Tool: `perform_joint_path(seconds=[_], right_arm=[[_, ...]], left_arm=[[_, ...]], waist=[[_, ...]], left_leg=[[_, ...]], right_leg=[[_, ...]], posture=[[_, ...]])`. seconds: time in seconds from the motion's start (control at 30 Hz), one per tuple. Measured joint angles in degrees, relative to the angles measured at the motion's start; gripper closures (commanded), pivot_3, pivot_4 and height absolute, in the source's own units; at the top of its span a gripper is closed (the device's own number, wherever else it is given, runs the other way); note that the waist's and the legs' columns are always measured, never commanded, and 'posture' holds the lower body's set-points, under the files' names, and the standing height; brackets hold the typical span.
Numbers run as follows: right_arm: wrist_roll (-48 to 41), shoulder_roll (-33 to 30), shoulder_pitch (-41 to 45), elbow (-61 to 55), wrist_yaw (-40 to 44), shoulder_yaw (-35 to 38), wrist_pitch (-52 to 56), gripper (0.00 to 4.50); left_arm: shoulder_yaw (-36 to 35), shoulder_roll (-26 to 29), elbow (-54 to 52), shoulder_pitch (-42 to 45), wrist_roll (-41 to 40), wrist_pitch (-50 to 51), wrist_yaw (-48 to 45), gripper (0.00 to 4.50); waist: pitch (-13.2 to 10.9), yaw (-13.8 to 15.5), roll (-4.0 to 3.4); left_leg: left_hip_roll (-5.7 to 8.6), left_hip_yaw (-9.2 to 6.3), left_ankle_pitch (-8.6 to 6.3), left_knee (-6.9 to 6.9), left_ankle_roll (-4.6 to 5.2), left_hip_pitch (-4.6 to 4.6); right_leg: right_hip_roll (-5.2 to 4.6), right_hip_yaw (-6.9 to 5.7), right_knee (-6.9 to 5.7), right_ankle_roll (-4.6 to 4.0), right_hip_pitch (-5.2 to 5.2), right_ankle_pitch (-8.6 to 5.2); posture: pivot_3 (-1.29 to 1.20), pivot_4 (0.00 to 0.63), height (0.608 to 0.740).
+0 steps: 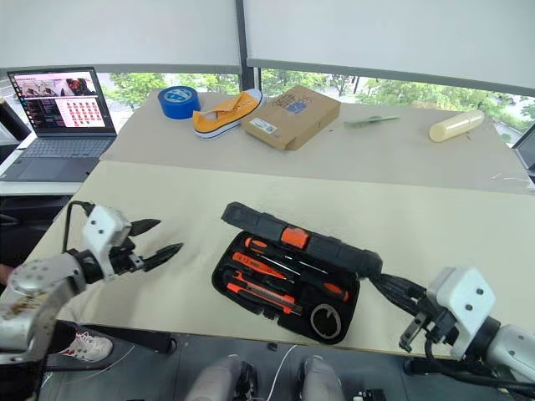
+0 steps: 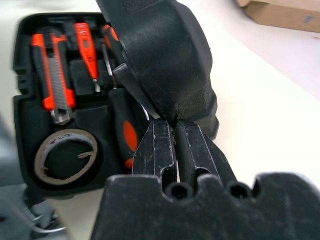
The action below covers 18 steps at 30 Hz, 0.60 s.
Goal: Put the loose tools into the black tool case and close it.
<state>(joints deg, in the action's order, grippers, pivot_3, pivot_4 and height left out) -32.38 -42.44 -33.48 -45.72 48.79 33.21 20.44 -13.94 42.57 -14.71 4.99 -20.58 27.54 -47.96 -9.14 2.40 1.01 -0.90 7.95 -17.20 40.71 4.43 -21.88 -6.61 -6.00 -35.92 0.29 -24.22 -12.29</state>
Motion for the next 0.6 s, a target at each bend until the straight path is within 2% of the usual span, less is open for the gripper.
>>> perform_joint_path(seconds=[0.2, 0.3, 0.4, 0.6], right_arm=[[8.5, -4.6, -9.5, -1.6, 6.8, -2.2, -8.0, 4.50], [6.7, -3.3, -10.9, 1.1, 9.0, -4.1, -6.2, 4.50], [5.2, -3.6, -10.5, 1.2, 11.0, -1.7, -6.1, 4.50], [8.1, -3.7, -15.1, 1.4, 16.5, -0.6, -8.8, 4.50]], left_arm=[[3.7, 1.0, 9.8, 8.0, 1.7, -4.4, -3.3, 0.43], [3.9, 1.0, 14.8, 12.8, 2.5, -5.4, -3.2, 0.43], [4.2, 0.2, 16.9, 18.0, 2.4, -5.4, -2.7, 0.43], [6.6, -0.7, 18.0, 18.7, 2.6, -5.9, -3.5, 0.43]], waist=[[0.5, 0.1, 0.44], [0.4, -0.1, 0.41], [0.4, -0.3, 0.41], [0.4, -0.2, 0.40]], left_leg=[[-0.06, -0.04, -0.05, -0.01, -0.15, 0.02], [0.01, 0.02, -0.01, 0.04, -0.05, -0.15], [-0.02, 0.03, 0.00, 0.07, 0.01, -0.12], [-0.06, 0.03, 0.11, 0.03, 0.18, -0.13]], right_leg=[[0.16, -0.05, -0.14, -0.20, 0.08, -0.12], [0.08, 0.04, -0.15, -0.28, -0.01, -0.06], [0.04, 0.12, -0.10, -0.09, 0.02, -0.13], [0.05, 0.14, -0.14, -0.15, -0.02, -0.15]], posture=[[0.00, 0.150, 0.731], [0.00, 0.150, 0.731], [0.00, 0.150, 0.731], [0.00, 0.150, 0.731]])
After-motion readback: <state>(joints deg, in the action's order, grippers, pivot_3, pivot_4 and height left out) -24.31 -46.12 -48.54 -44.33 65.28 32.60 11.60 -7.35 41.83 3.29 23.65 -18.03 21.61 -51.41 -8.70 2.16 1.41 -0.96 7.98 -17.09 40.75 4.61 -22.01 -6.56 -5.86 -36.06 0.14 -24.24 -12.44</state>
